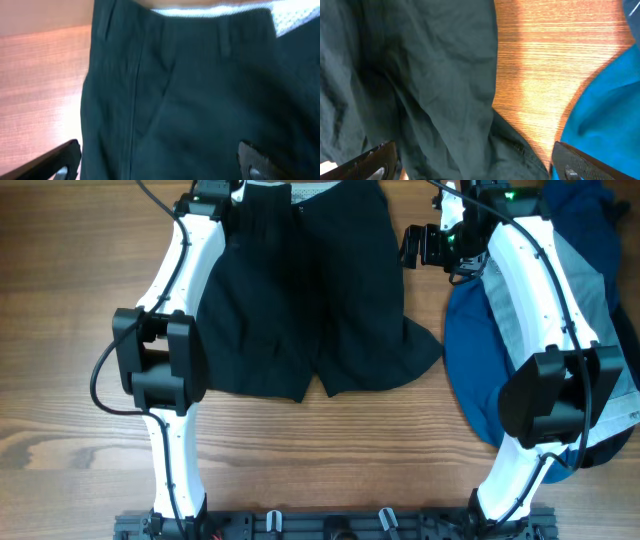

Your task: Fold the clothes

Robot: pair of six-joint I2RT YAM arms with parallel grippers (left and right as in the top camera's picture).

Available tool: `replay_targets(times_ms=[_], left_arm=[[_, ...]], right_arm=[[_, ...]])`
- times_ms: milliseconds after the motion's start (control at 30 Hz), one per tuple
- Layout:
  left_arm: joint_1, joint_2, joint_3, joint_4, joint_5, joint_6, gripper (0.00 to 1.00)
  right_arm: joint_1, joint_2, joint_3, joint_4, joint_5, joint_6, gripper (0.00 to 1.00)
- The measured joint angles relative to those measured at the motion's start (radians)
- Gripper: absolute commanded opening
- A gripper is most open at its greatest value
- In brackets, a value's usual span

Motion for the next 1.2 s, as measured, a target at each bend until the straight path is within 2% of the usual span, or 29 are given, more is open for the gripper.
replay_targets(times_ms=[100,233,300,400,600,667,700,733,767,933,1033,1100,1167,1200], left_arm=[[0.0,-0.066,-0.001,-0.269,0.021,-0.059,1.0],[0.0,-0.2,-0.001,-0.474,0.038,-0.097,1.0],[0.008,-0.288,0.002,-0.598,0.05,-0.148,0.98],[0.03,-0.299,0.006,-0.678,0.094,-0.178,0.98],[0.045,-0.283,0.003,-0.684,0.142,-0.201,0.98],[0.045,-0.283,0.003,-0.683,0.148,-0.203,0.98],[0.045,-0.283,0.003,-0.683,0.148,-0.203,0.98],[0.045,-0.283,0.003,-0.683,0.148,-0.204,0.98],[0.045,-0.283,0.003,-0.682,0.148,-0.204,0.98],[0.045,-0.283,0.003,-0.679,0.148,-0.204,0.98],[0.045,-0.283,0.003,-0.678,0.148,-0.204,0.98],[0.045,-0.283,0.003,-0.678,0.148,-0.204,0.99],[0.045,-0.283,0.003,-0.677,0.148,-0.204,0.99],[0.045,-0.283,0.003,-0.678,0.148,-0.204,0.99]], right_arm=[[0.0,0.0,0.0,-0.06,0.0,-0.016,0.95],[0.0,0.0,0.0,-0.196,0.0,-0.05,0.92],[0.009,-0.002,-0.032,-0.237,0.0,-0.088,0.84],[0.026,-0.013,-0.146,-0.156,0.001,-0.112,0.8],[0.037,-0.013,-0.425,0.132,0.12,-0.07,0.77],[0.037,-0.013,-0.472,0.199,0.191,-0.051,0.68],[0.037,-0.013,-0.485,0.225,0.207,-0.043,0.54],[0.036,-0.013,-0.504,0.241,0.223,-0.035,0.21],[0.037,-0.013,-0.52,0.242,0.228,-0.032,0.04],[0.032,-0.024,-0.536,0.238,0.201,0.014,0.04],[0.017,-0.123,-0.541,0.217,0.176,0.07,0.04],[-0.013,-0.237,-0.541,0.137,0.154,0.124,0.05],[-0.041,-0.31,-0.539,0.065,0.141,0.157,0.13],[-0.052,-0.328,-0.537,0.014,0.138,0.173,0.35]])
